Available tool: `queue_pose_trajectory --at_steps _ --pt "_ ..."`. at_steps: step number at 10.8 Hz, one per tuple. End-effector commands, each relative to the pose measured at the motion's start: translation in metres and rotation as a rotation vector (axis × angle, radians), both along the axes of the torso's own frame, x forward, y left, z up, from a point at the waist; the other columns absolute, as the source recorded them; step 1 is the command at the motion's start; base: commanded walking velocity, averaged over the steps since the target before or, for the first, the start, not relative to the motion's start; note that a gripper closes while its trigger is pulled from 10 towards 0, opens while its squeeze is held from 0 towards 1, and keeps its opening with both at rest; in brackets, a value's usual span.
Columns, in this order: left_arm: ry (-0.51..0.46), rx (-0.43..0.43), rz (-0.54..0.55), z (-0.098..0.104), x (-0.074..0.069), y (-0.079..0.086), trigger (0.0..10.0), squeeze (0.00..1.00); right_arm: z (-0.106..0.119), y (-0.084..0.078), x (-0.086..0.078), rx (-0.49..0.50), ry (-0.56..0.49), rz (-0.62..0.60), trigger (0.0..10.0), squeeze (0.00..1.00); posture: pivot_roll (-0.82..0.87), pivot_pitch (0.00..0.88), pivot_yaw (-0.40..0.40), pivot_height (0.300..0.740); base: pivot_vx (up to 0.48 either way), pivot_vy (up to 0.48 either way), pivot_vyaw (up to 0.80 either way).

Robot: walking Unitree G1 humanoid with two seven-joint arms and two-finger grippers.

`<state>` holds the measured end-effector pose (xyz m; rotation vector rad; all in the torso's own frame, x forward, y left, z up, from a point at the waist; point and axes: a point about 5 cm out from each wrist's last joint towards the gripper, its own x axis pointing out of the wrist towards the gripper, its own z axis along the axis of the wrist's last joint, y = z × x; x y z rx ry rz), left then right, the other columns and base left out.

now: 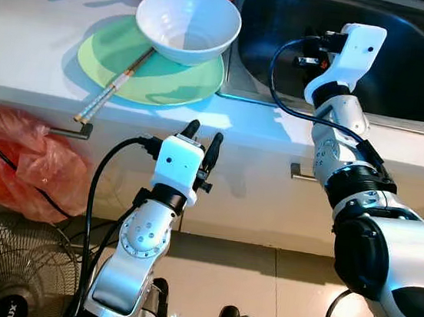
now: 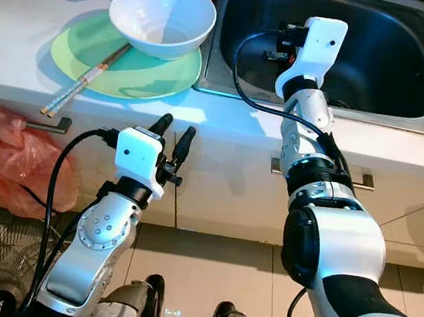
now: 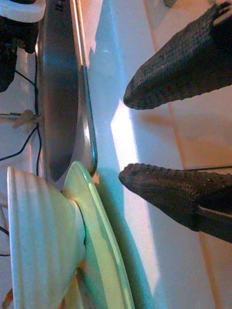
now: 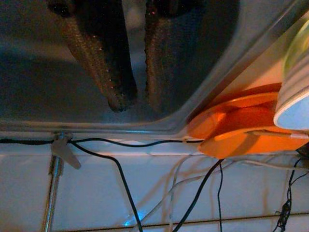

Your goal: Kitchen organization

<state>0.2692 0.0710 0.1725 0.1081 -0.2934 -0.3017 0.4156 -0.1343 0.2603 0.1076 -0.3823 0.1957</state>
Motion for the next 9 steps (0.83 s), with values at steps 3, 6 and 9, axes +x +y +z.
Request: queue_pose_trajectory --at_steps 3,6,9 --pt "0.017 0.002 -0.008 -0.001 -0.001 -0.003 10.0 0.00 -0.010 -0.004 -0.001 0.016 0.024 -0.007 10.0 0.00 0.28 0.264 -0.051 0.740 0.000 0.000 0.00" --pt "0.013 0.002 -0.023 0.000 0.004 -0.006 10.0 0.00 -0.010 -0.011 -0.007 0.044 -0.057 -0.002 10.0 0.00 0.24 0.247 -0.045 0.740 0.000 0.000 0.00" --pt "0.010 -0.005 -0.039 0.000 0.009 -0.012 10.0 0.00 0.005 -0.019 -0.011 0.065 -0.155 -0.009 10.0 0.00 0.21 0.224 -0.049 0.740 0.000 0.000 0.00"
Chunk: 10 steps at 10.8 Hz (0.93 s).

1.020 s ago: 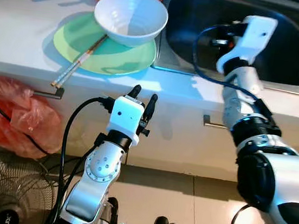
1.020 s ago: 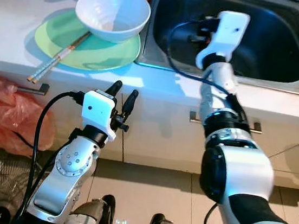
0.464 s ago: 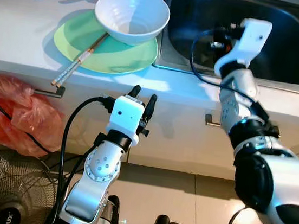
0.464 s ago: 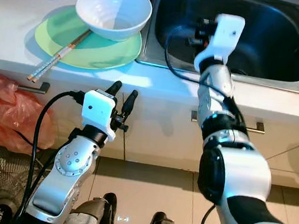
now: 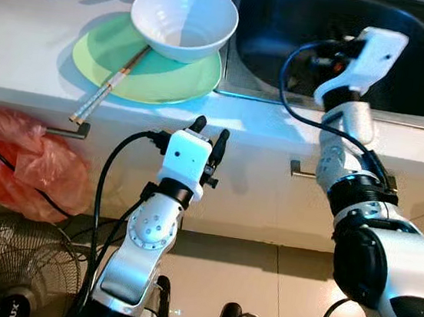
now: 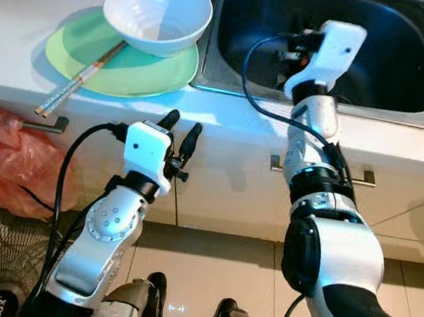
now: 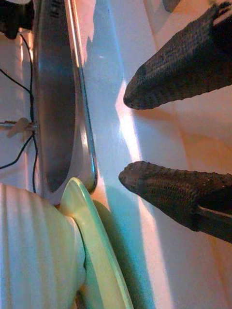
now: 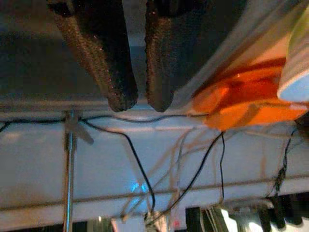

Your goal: Kitchen organization

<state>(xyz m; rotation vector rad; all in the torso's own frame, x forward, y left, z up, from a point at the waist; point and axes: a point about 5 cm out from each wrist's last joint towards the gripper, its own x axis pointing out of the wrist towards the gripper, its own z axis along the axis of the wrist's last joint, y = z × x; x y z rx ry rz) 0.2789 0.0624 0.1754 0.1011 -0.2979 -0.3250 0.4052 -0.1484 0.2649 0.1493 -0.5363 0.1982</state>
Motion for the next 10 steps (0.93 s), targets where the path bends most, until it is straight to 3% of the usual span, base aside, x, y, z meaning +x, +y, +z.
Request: queue_pose_trajectory --at_steps 1,6,10 --pt "0.010 -0.006 -0.017 -0.002 0.002 -0.004 10.0 0.00 0.001 -0.007 -0.005 0.017 -0.048 -0.012 10.0 0.00 0.19 0.213 -0.049 0.740 0.000 0.000 0.00" --pt "-0.014 -0.021 -0.014 0.000 0.011 -0.005 10.0 0.00 -0.037 -0.029 -0.040 0.040 -0.035 -0.091 10.0 0.00 0.15 0.185 -0.053 0.740 0.000 0.000 0.00" --pt "-0.032 -0.021 -0.006 0.002 0.017 -0.003 10.0 0.00 -0.078 -0.009 -0.075 0.100 0.103 -0.062 10.0 0.00 0.13 0.183 -0.044 0.740 0.000 0.000 0.00"
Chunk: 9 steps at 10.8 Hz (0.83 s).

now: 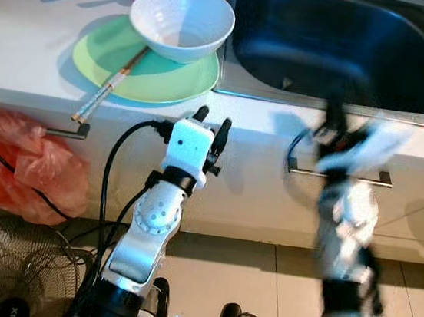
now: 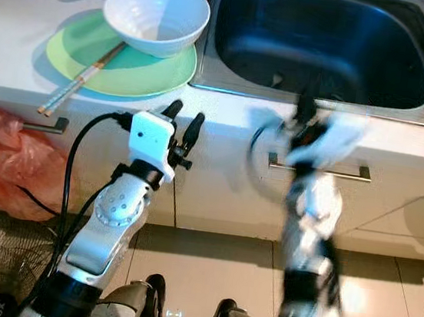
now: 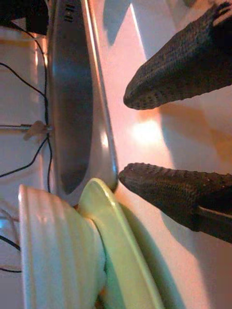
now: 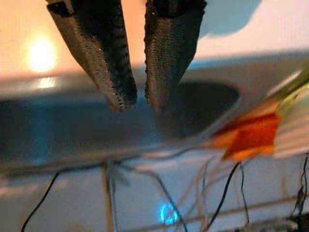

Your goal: Kitchen organization

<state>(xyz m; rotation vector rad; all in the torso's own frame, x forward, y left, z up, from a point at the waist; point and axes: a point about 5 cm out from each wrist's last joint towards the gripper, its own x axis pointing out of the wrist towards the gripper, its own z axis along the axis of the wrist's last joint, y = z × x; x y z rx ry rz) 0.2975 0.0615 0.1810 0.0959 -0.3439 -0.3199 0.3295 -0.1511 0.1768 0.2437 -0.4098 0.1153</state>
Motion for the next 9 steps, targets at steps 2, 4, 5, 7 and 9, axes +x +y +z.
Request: queue_pose_trajectory --at_steps 2,4,5,7,9 --pt "0.019 -0.023 -0.010 -0.005 0.000 -0.003 10.0 0.00 -0.004 0.007 -0.007 0.044 0.026 0.000 10.0 0.00 0.13 0.180 -0.042 0.740 0.000 0.000 0.00" --pt "0.006 -0.051 0.004 -0.002 0.002 -0.001 10.0 0.00 -0.002 0.014 -0.009 0.039 0.034 0.021 10.0 0.00 0.12 0.181 -0.046 0.740 0.000 0.000 0.00" --pt "-0.008 -0.052 0.019 0.000 0.003 0.001 10.0 0.00 -0.001 0.015 -0.010 0.033 0.038 0.026 10.0 0.00 0.13 0.183 -0.048 0.740 0.000 0.000 0.00" --pt "-0.008 -0.052 0.023 0.000 0.003 0.001 10.0 0.00 -0.001 0.019 -0.010 0.035 0.051 0.034 10.0 0.00 0.13 0.185 -0.049 0.740 0.000 0.000 0.00" --pt "-0.024 -0.059 0.028 0.003 0.002 0.003 10.0 0.00 -0.002 0.021 -0.011 0.041 0.062 0.044 10.0 0.00 0.13 0.184 -0.049 0.740 0.000 0.000 0.00"
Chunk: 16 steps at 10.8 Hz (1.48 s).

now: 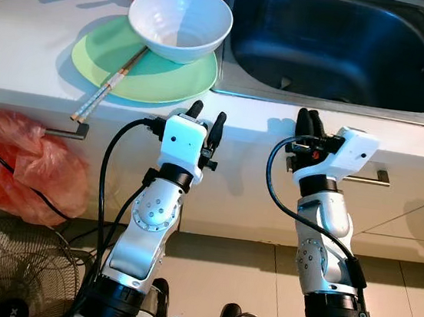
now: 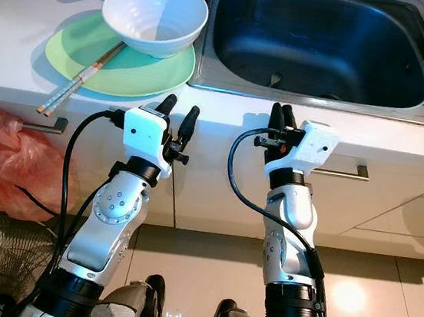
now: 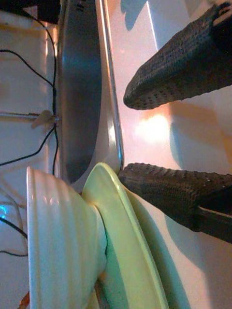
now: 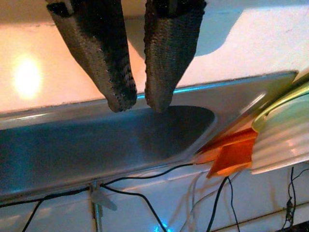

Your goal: Kitchen organization

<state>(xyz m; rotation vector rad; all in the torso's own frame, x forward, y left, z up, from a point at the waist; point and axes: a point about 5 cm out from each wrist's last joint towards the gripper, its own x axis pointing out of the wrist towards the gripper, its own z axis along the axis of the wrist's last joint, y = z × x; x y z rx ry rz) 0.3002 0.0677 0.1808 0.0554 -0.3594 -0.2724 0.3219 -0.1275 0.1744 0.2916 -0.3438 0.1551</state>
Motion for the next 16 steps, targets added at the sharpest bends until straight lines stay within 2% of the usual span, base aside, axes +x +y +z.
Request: queue_pose_trajectory --at_steps 1,3,4,5,6,7,8,9,10,11,12,14,15,16 --pt "-0.029 -0.011 0.015 0.006 -0.002 0.000 10.0 0.00 0.000 -0.002 -0.003 0.008 0.006 -0.011 10.0 0.00 0.13 0.183 -0.049 0.740 0.000 0.000 0.00" --pt "-0.005 -0.022 0.056 -0.001 -0.005 0.012 10.0 0.00 -0.001 -0.003 -0.003 0.007 0.011 -0.014 10.0 0.00 0.13 0.185 -0.049 0.740 0.000 0.000 0.00" --pt "0.020 -0.091 0.063 0.000 -0.006 0.021 10.0 0.00 -0.002 -0.003 -0.003 0.007 0.015 -0.015 10.0 0.00 0.14 0.191 -0.052 0.740 0.000 0.000 0.00" --pt "0.014 -0.110 0.095 0.004 -0.009 0.037 10.0 0.00 -0.004 -0.003 -0.002 0.006 0.024 -0.015 10.0 0.00 0.15 0.195 -0.056 0.740 0.000 0.000 0.00" --pt "0.014 -0.053 0.139 0.000 -0.011 0.046 10.0 0.88 -0.006 -0.002 -0.002 0.007 0.033 -0.010 10.0 0.00 0.16 0.192 -0.056 0.740 0.000 0.000 0.00" --pt "0.017 -0.026 0.168 -0.004 -0.015 0.051 10.0 1.00 -0.007 -0.001 -0.002 0.008 0.036 -0.006 10.0 0.00 0.16 0.191 -0.056 0.740 0.000 0.000 0.00" --pt "0.014 0.103 0.172 -0.015 -0.020 0.050 10.0 1.00 -0.008 -0.001 -0.002 0.009 0.041 -0.005 10.0 0.00 0.17 0.190 -0.057 0.740 0.000 0.000 0.00" --pt "0.028 0.146 0.154 -0.023 -0.023 0.048 10.0 0.44 -0.009 0.000 -0.002 0.010 0.044 -0.005 10.0 0.00 0.17 0.190 -0.057 0.740 0.000 0.000 0.00" --pt "0.016 0.136 0.162 -0.021 -0.025 0.048 10.0 0.00 -0.009 0.000 -0.002 0.010 0.045 -0.004 10.0 0.00 0.17 0.188 -0.056 0.740 0.000 0.000 0.00" --pt "-0.001 0.158 0.199 -0.022 -0.027 0.052 10.0 0.00 -0.009 -0.001 -0.002 0.012 0.045 -0.007 10.0 0.00 0.17 0.188 -0.056 0.740 0.000 0.000 0.00" --pt "0.004 0.192 0.261 -0.030 -0.031 0.063 10.0 0.00 -0.009 -0.001 -0.001 0.013 0.045 -0.010 10.0 0.00 0.17 0.187 -0.056 0.740 0.000 0.000 0.00" --pt "0.073 0.173 0.455 -0.050 -0.038 0.094 10.0 0.00 -0.009 -0.001 -0.001 0.015 0.045 -0.011 10.0 0.00 0.18 0.186 -0.058 0.740 0.000 0.000 0.00" --pt "0.113 0.106 0.542 -0.056 -0.042 0.111 10.0 0.00 -0.009 0.000 0.000 0.016 0.044 -0.007 10.0 0.00 0.18 0.189 -0.064 0.740 0.000 0.000 0.00" --pt "0.118 0.075 0.544 -0.055 -0.043 0.112 10.0 0.00 -0.009 0.000 0.000 0.015 0.044 -0.005 10.0 0.00 0.18 0.188 -0.065 0.740 0.000 0.000 0.00"
